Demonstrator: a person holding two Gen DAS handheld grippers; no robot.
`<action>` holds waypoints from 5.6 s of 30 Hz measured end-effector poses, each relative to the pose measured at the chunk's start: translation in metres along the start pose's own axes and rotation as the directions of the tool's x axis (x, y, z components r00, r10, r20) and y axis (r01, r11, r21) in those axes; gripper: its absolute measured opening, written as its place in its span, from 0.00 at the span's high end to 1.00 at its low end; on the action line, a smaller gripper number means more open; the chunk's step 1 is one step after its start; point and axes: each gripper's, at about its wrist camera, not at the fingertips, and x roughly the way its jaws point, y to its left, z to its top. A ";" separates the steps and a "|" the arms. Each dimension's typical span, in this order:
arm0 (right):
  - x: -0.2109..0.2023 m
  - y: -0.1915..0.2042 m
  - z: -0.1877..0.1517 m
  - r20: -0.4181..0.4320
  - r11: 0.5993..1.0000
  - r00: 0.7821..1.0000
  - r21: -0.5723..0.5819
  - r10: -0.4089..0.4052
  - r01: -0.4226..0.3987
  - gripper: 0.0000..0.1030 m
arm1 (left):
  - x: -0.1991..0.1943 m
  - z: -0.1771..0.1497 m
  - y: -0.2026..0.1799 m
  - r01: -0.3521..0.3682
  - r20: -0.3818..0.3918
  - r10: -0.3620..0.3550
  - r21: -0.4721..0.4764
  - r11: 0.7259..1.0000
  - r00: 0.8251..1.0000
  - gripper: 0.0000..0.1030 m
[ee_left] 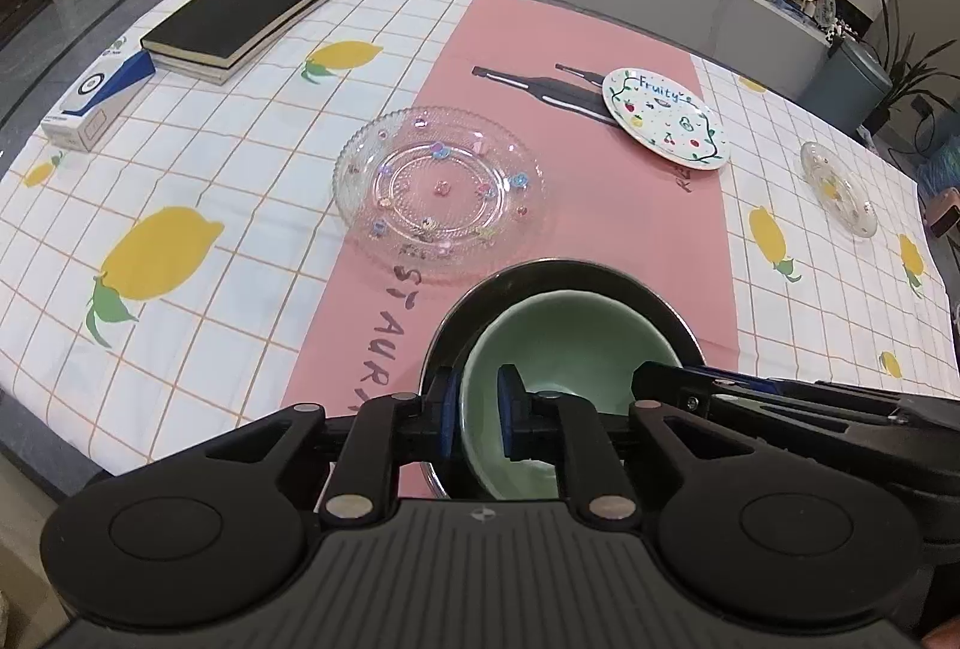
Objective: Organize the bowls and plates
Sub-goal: 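Open both grippers to release the green bowl inside the steel bowls, then move both grippers to the clear flower-dotted glass plate and grip its rim, then lift the glass plate with both grippers and carry it beside the bowl stack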
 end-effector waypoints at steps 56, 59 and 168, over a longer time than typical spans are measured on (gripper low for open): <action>0.075 -0.026 0.111 0.063 0.999 0.997 -0.040 -0.034 0.036 0.45 | 0.055 0.114 0.086 0.063 0.076 -0.058 -0.058 0.996 0.995 0.74; 0.090 -0.034 0.120 0.017 1.000 1.000 0.009 -0.003 0.003 0.49 | 0.066 0.116 0.096 0.085 0.086 -0.077 -0.095 0.992 0.993 0.69; -0.032 -0.245 -0.083 -0.004 0.875 0.999 0.483 0.032 -0.026 0.93 | 0.073 -0.054 -0.138 0.092 -0.164 -0.071 0.125 0.988 0.984 0.89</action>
